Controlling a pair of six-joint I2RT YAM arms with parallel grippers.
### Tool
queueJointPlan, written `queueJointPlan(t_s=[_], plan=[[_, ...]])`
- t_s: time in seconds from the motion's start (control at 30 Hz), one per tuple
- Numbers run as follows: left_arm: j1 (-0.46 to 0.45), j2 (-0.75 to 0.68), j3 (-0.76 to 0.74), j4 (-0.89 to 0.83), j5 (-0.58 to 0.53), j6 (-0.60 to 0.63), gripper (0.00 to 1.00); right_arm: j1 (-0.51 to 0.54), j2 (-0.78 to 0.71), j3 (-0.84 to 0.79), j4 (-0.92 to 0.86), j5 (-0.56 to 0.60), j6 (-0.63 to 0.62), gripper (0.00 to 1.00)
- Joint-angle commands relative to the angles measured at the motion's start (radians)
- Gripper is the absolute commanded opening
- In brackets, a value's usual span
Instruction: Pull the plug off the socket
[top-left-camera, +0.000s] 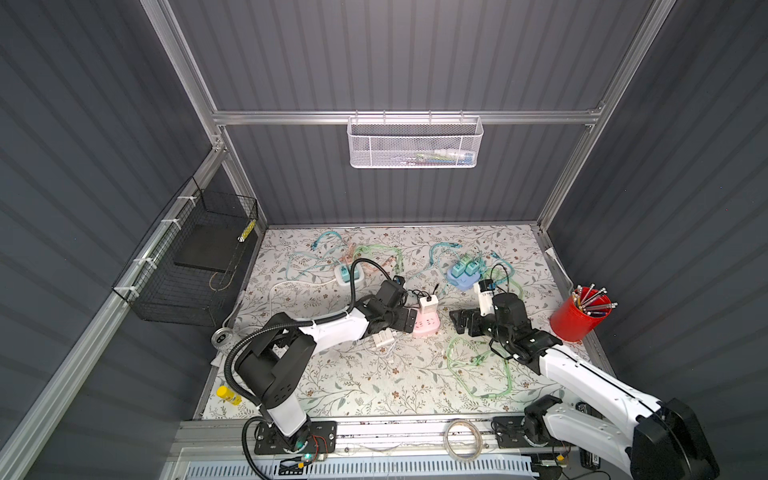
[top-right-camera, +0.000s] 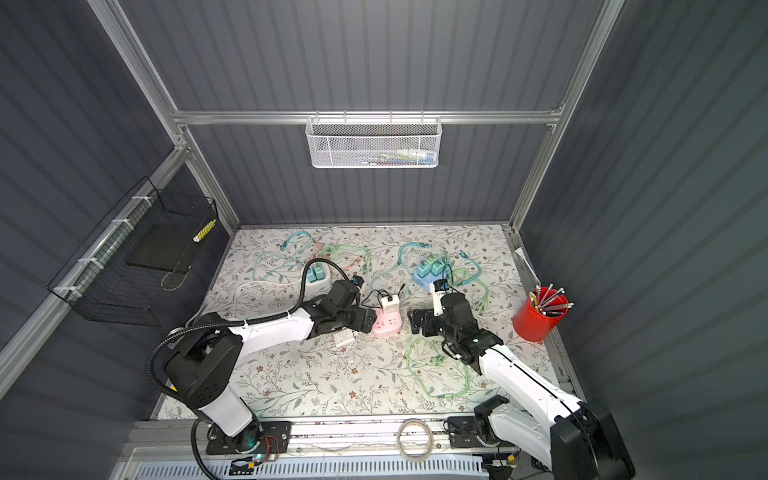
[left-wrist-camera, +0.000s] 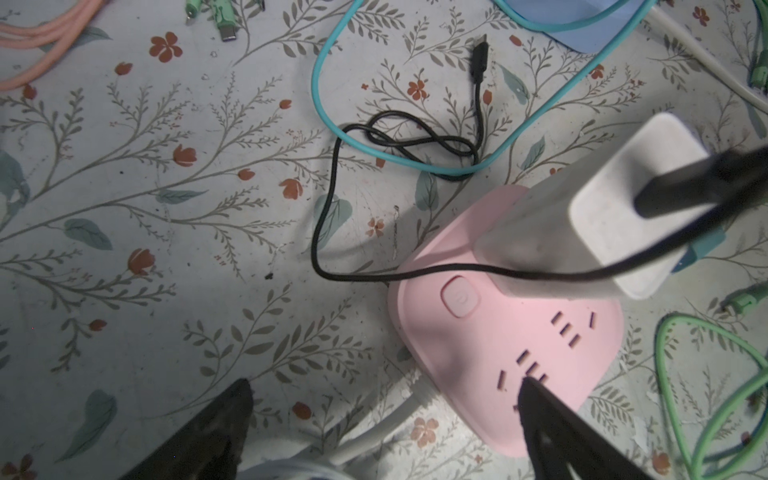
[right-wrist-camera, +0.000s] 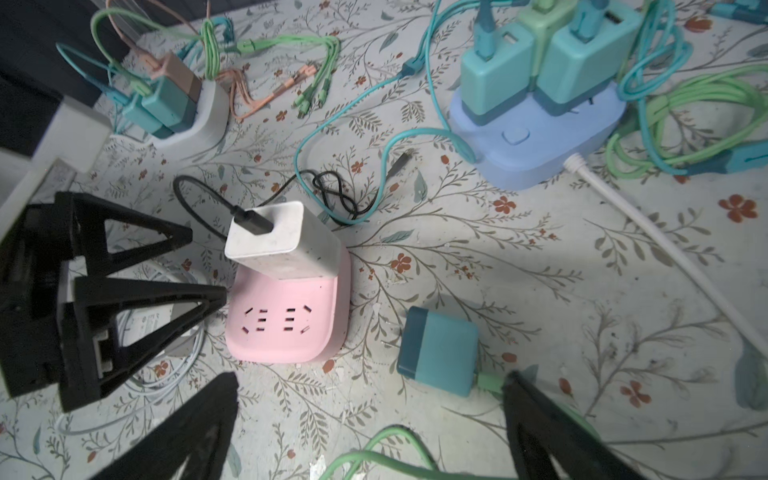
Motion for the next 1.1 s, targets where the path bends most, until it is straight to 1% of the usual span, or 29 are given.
queueJointPlan(t_s=[0.0,0.2,0.37,0.53,0.67,0.87,1.07], plan=[[-0.004,-0.036,-0.018,-0.003,-0.019,0.007,1.00,0.064,0.066,0.051,0.021,0.087,-0.058,0.99],[-0.003,-0.044,-0.031,-0.002,-0.032,-0.002,1.00,0.149,0.218,0.136,0.016,0.140,-0.092,0.99],[-0.004,-0.064,-0.055,0.015,-0.063,-0.016,1.00,0.191,0.316,0.197,0.027,0.189,-0.103,0.99],[-0.003,-0.100,-0.083,0.032,-0.110,-0.023,1.00,0.201,0.385,0.235,0.028,0.223,-0.103,0.99],[-0.004,-0.104,-0.090,0.033,-0.116,-0.019,1.00,0.201,0.420,0.252,0.028,0.237,-0.093,0.99],[-0.003,-0.098,-0.102,0.063,-0.105,-0.025,1.00,0.203,0.465,0.280,0.035,0.228,-0.102,0.97],[-0.004,-0.078,-0.085,0.048,-0.079,-0.013,1.00,0.202,0.500,0.304,0.036,0.245,-0.102,0.95]])
